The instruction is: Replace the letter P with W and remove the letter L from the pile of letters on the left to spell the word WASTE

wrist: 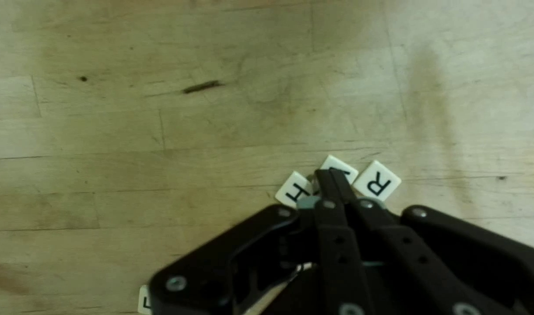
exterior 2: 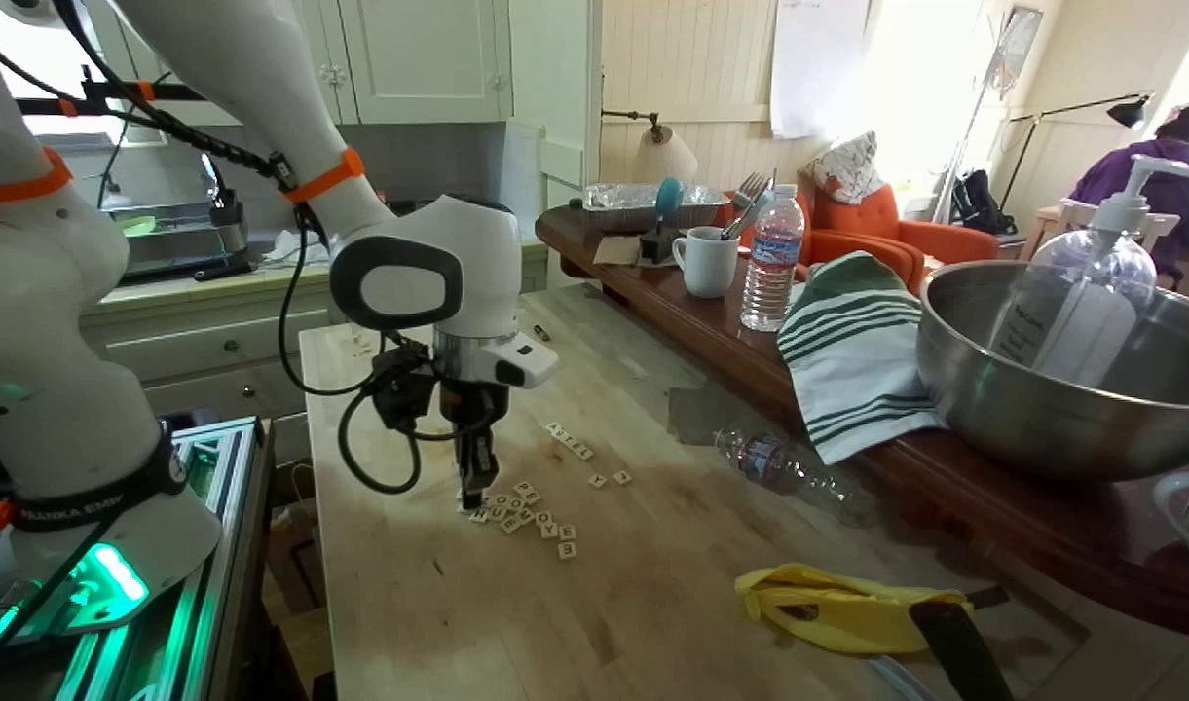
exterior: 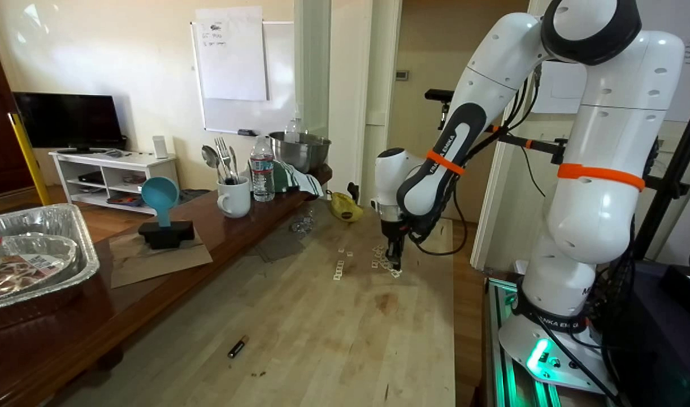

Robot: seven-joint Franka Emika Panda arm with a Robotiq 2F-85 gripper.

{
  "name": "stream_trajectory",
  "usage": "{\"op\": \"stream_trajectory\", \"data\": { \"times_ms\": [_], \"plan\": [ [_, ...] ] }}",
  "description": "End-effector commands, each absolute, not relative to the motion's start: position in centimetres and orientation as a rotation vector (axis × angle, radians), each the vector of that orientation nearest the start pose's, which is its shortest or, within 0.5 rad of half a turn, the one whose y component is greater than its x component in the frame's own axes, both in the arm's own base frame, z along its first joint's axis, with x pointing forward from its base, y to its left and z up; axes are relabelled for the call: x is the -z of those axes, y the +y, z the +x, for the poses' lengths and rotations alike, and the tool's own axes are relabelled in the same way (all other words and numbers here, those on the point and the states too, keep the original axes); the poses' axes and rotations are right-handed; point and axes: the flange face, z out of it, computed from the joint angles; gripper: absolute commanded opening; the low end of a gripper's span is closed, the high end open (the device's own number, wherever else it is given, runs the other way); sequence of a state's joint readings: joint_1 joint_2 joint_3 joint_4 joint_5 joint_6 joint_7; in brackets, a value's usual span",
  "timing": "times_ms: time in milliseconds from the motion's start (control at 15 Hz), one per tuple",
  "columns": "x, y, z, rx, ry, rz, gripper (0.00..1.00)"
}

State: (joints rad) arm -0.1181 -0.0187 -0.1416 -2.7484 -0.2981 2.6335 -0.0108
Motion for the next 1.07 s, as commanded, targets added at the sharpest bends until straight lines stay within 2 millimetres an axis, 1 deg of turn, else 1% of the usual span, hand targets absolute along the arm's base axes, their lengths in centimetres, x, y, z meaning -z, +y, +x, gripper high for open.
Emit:
{"op": "stream_trajectory", "data": {
  "times_ms": [0, 267, 467, 1000],
  "plan": [
    [-20.9, -8.9, 37.1, -0.198, -0.115, -3.242, 0.0],
    [-20.6, -8.5, 37.3, -0.189, -0.189, -3.228, 0.0],
    [-20.4, -8.0, 37.6, -0.162, -0.205, -3.213, 0.0],
    [-20.5, -7.2, 38.1, -0.096, -0.063, -3.218, 0.0]
  ]
}}
